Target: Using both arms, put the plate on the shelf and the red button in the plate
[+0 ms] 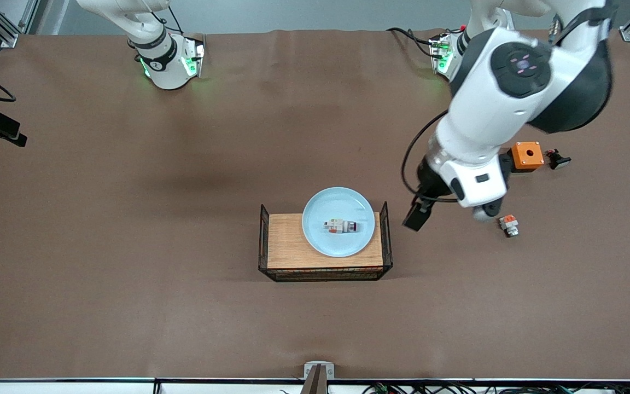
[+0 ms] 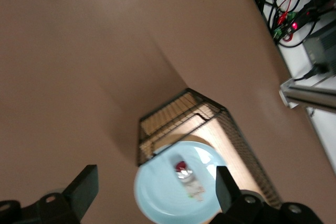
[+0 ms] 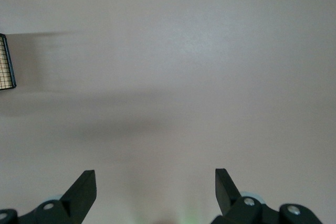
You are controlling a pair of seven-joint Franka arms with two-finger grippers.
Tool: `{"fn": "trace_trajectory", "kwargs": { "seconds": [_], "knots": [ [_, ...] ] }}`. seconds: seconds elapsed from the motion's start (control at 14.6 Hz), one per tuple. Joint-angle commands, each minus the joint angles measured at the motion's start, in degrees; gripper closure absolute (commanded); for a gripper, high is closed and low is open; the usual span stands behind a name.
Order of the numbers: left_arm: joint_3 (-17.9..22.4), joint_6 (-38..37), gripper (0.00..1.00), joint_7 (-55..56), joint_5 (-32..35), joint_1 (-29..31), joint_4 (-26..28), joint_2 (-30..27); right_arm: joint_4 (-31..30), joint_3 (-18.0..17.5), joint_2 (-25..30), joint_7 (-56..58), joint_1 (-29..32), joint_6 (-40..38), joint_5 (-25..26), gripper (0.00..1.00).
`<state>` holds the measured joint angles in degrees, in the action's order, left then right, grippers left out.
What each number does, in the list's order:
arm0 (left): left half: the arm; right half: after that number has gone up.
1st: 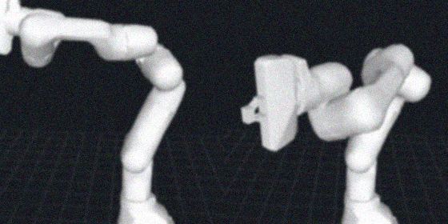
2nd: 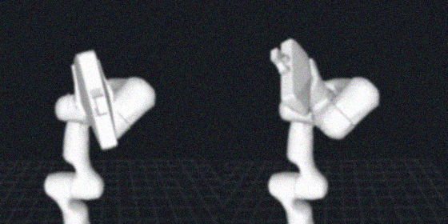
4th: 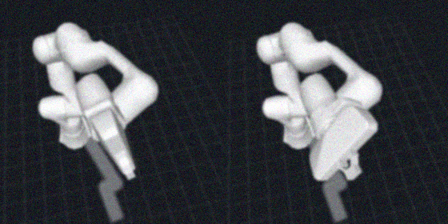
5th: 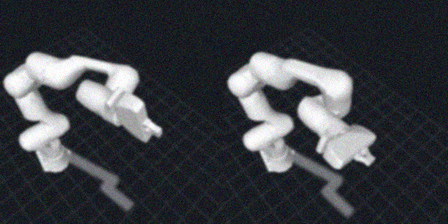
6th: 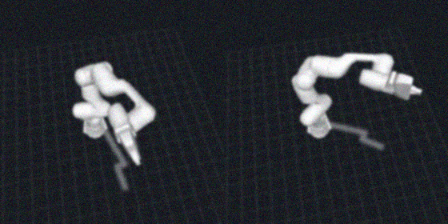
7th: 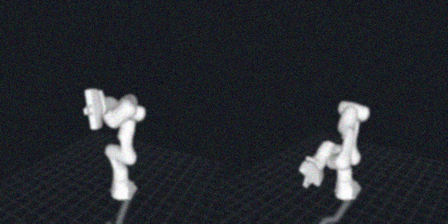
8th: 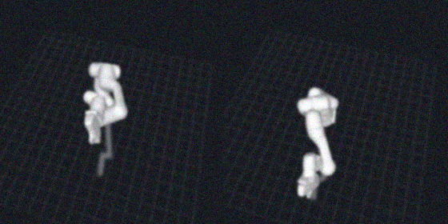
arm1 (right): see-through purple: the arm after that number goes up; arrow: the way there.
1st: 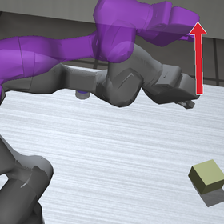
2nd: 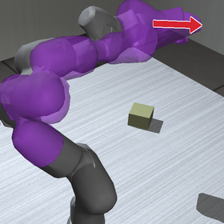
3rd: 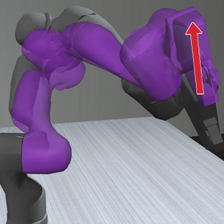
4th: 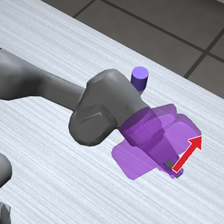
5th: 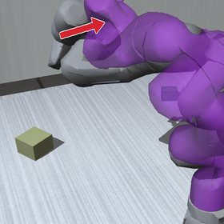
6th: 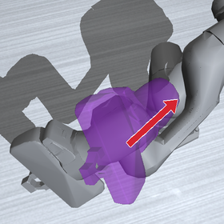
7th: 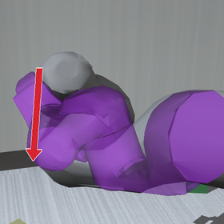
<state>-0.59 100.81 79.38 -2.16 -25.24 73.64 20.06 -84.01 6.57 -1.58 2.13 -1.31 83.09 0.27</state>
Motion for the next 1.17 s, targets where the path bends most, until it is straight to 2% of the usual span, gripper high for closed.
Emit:
{"fn": "trace_trajectory", "kwargs": {
  "seconds": [0.0, 0.14, 0.27, 0.62, 0.76, 0.89, 1.1],
  "knots": [
    [-0.29, -4.3, 0.01, -17.26, -0.65, 3.43, 3.69, -5.01, 0.34, -1.3, 0.0, 1.91, 3.23, 1.97, 0.79, 0.0],
    [-0.38, -4.66, 0.01, -24.59, -0.83, 6.33, 5.19, -7.13, -0.01, -1.3, -0.35, 4.28, 3.51, 5.58, 0.7, 0.0],
    [-0.38, -7.28, 0.0, -28.99, -2.14, 9.14, 6.33, -8.62, -0.01, -1.3, -1.4, 4.38, 3.51, 6.03, 0.88, 0.0],
    [-0.2, -9.32, 0.0, -51.03, -2.15, 15.91, 10.72, -12.32, 0.25, -1.3, -1.75, 4.38, 4.04, 6.64, 0.88, 0.0],
    [-0.2, -9.32, 0.0, -60.7, -1.88, 18.81, 10.91, -12.59, 0.51, -1.39, -1.67, 3.5, 3.78, 6.64, 0.52, 0.0],
    [-0.2, -9.41, 0.0, -66.08, -1.88, 21.36, 11.34, -13.28, 0.51, -1.39, -1.76, 3.59, 3.77, 7.17, 0.7, 0.0],
    [0.06, -9.41, 0.01, -70.49, -0.57, 22.16, 12.49, -13.55, 0.51, -1.47, -1.76, 3.5, 3.51, 10.25, 0.17, 0.0]
  ]
}}
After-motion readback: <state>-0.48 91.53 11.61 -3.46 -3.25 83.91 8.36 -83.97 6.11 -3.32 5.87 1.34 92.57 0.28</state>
